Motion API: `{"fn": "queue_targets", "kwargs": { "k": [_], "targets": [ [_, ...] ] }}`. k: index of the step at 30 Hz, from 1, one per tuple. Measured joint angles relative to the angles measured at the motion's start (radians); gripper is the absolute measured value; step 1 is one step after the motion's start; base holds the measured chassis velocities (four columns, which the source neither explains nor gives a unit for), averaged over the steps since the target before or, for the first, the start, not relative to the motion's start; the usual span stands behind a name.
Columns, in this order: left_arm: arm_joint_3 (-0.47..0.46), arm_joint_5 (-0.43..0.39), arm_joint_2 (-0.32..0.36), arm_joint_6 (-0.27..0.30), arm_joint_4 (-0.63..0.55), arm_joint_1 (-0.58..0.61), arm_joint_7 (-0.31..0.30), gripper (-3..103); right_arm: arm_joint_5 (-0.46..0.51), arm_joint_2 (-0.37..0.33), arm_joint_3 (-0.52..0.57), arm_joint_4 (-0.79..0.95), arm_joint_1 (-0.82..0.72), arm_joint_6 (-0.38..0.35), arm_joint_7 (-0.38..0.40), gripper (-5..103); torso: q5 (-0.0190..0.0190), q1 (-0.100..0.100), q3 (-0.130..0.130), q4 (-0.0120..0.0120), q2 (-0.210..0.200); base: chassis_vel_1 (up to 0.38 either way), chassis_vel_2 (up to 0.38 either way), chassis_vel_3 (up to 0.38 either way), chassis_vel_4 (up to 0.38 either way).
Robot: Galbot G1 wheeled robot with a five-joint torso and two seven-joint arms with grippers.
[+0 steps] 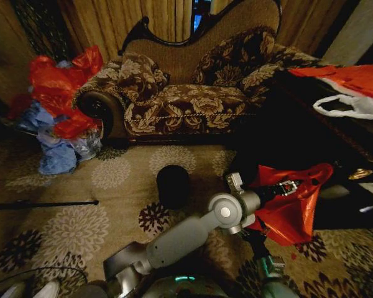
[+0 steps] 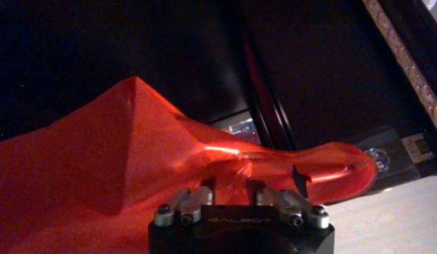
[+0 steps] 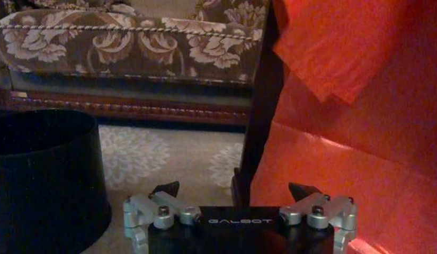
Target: Place a garbage bag over the trash bin.
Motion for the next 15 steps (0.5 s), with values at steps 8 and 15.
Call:
{"fn": "queue_targets", "kwargs": {
  "k": [8, 15],
  "targets": [
    [0.0, 0.004, 0.021, 0.001, -0.01, 0.009, -0.009, 3, -0.004, 0.001, -0.003, -0.012, 0.008, 0.008, 0.0, 100, -0.0001, 0.0, 0.0, 0.0, 0.0, 0.0, 0.0, 0.0, 0.0],
    [0.003, -0.002, 0.103, 0.002, -0.044, 0.029, -0.021, 0, -0.018, 0.009, -0.01, -0.027, -0.004, 0.027, -0.013, 100, -0.0003, 0.0, 0.0, 0.0, 0.0, 0.0, 0.0, 0.0, 0.0]
  ]
}}
